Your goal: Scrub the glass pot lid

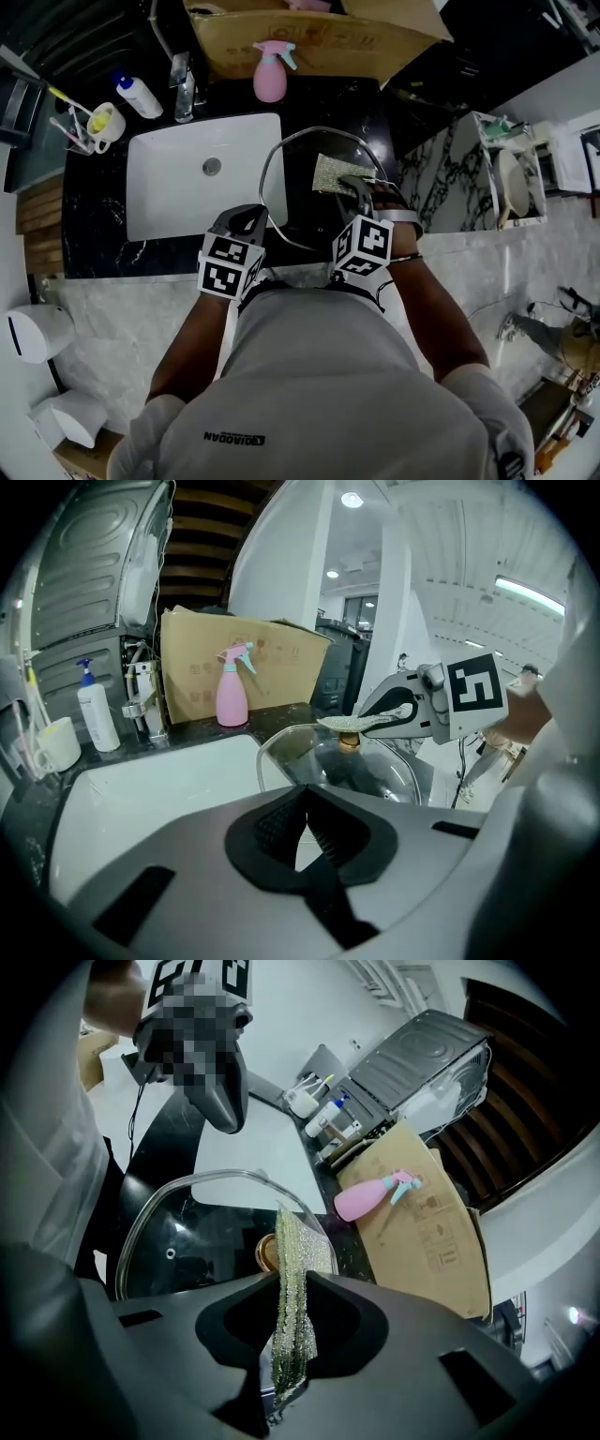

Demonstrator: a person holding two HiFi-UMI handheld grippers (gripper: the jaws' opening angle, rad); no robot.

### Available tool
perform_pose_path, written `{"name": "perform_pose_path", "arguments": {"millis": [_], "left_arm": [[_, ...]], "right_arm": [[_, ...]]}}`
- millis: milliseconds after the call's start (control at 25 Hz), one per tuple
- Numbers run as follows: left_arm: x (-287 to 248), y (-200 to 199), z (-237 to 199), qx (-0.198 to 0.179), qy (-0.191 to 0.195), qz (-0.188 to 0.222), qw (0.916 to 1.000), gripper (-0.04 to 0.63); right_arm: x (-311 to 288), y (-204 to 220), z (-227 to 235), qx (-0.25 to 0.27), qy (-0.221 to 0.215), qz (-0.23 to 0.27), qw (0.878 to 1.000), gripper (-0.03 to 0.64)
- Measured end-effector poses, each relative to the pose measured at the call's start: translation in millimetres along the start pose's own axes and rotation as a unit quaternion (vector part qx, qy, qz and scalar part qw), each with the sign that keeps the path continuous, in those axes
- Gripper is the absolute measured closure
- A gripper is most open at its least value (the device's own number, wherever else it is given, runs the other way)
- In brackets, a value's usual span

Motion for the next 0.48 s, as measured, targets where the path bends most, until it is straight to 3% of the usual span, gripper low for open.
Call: {"name": "perform_pose_path", "arguments": {"millis": [480], "left_arm": [[5,5,-11,0.000,0.017,-0.005,0.9999,0.580]], "right_arm": [[10,-27,-12,-0.007,-0.027,0.007,1.000,0.524]]}}
Point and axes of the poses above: the fingertips, and each gripper's own axes: x backward along the fingers, z to its right, y out of its underside, the point moved 5 cm from there along x, backward along the fingers, and after that the axes turned 13 degrees about x, right-handed, at the moved point
